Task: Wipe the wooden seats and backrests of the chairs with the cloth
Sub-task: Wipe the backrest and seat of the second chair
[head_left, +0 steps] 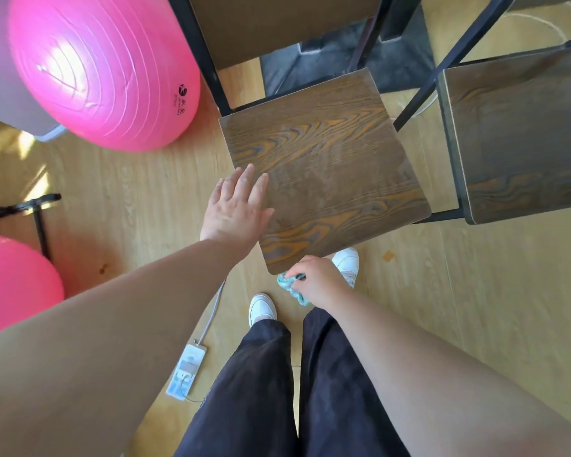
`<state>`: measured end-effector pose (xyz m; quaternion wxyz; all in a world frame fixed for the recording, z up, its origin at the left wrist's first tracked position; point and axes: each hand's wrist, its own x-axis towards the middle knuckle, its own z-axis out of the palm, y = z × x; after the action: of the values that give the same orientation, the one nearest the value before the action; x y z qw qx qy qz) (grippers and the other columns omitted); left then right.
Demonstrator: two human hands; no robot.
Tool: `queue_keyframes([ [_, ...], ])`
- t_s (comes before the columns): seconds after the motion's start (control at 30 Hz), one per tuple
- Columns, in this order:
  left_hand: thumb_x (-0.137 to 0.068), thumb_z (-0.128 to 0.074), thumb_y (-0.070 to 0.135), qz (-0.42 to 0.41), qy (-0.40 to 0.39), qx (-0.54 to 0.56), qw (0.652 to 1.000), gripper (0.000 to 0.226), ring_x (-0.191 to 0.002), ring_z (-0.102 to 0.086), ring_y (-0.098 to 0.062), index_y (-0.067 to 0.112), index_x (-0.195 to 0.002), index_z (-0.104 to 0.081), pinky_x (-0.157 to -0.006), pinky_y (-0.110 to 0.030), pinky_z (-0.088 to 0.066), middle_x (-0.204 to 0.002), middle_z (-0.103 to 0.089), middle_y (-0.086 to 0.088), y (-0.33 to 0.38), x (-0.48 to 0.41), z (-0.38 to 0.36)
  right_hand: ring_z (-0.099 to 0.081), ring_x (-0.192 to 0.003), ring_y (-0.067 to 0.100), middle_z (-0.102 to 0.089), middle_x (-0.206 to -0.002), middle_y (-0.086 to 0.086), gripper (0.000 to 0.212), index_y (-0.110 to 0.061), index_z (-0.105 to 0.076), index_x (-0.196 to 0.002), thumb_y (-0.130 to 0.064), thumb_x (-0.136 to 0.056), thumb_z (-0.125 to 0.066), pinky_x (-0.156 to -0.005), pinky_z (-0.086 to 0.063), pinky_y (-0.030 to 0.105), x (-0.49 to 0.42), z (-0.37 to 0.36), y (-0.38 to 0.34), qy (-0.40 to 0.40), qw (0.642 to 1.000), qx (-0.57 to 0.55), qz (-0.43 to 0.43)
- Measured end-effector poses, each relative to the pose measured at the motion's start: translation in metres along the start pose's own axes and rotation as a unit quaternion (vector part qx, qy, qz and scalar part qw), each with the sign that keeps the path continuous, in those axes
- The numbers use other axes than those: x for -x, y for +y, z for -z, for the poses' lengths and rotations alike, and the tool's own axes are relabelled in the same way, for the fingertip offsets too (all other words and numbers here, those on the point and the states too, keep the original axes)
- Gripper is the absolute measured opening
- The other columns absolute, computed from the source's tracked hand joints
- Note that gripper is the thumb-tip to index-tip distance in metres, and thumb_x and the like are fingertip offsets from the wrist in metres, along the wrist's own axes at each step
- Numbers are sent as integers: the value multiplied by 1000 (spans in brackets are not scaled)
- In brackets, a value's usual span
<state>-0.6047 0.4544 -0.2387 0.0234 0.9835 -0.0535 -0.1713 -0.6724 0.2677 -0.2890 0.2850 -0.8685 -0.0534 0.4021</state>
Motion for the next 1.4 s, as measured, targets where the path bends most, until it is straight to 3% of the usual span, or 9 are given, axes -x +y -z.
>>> queue_keyframes([
  [0.13, -100, -36, 46, -3, 25, -7, 1000, 63, -147, -8, -26, 23, -154, -12, -120, -42, -10, -162, -9, -4, -4, 4, 51, -56, -100, 14, -61, -108, -2, 25, -19, -73, -110, -11, -89, -62, -77, -37, 14, 26, 64, -16, 90, 995, -21, -27],
  [0.33, -100, -35, 46, -34, 64, 11, 997, 63, -148, -8, -24, 23, -154, -14, -120, -42, -13, -161, -13, -3, 22, 14, 151, -63, -94, 23, -62, -109, 3, 21, -14, -74, -106, -10, -87, -67, -84, -52, 34, 71, 171, -59, 228, 974, -1, -11],
  [0.53, -101, -33, 45, -50, 130, 15, 990, 60, -148, -7, -24, 23, -154, -14, -120, -42, -10, -162, -13, -3, 75, 9, 245, -62, -95, 25, -60, -114, 2, 25, -19, -73, -112, -13, -89, -65, -82, -57, 34, 131, 271, -91, 374, 927, 36, -24],
  [0.67, -102, -31, 45, -39, 166, 11, 985, 60, -149, -7, -26, 23, -154, -12, -121, -43, -11, -162, -11, -4, 128, -1, 298, -60, -98, 23, -59, -117, 3, 29, -19, -69, -118, -18, -89, -67, -83, -53, 28, 171, 334, -81, 412, 909, 56, -39],
  [0.8, -103, -32, 42, -47, 187, -6, 981, 60, -149, -6, -26, 23, -154, -8, -121, -43, -12, -163, -9, -5, 191, -13, 341, -62, -99, 21, -59, -116, -1, 28, -21, -69, -116, -18, -88, -70, -83, -57, 30, 210, 398, -49, 434, 900, 35, -25],
  [1.0, -103, -28, 43, -17, 206, 13, 978, 57, -149, -5, -27, 24, -153, -9, -121, -44, -10, -162, -10, -4, 310, -26, 371, -61, -102, 19, -58, -122, 0, 32, -18, -67, -121, -20, -89, -69, -85, -56, 27, 278, 493, 18, 473, 880, 38, -1],
  [1.13, -102, -33, 42, 1, 214, 34, 976, 58, -149, -6, -27, 24, -153, -12, -121, -46, -12, -162, -12, -4, 381, -31, 386, -60, -104, 19, -58, -123, -1, 30, -20, -66, -121, -19, -91, -66, -77, -52, 22, 308, 546, 58, 488, 872, 43, -4],
  [1.4, -102, -30, 43, 13, 230, 27, 973, 59, -149, -3, -27, 25, -154, -8, -122, -46, -8, -163, -7, -6, 442, -70, 427, -61, -102, 19, -59, -124, 1, 31, -21, -65, -122, -21, -91, -66, -78, -57, 24, 305, 614, 95, 502, 864, 27, -5],
])
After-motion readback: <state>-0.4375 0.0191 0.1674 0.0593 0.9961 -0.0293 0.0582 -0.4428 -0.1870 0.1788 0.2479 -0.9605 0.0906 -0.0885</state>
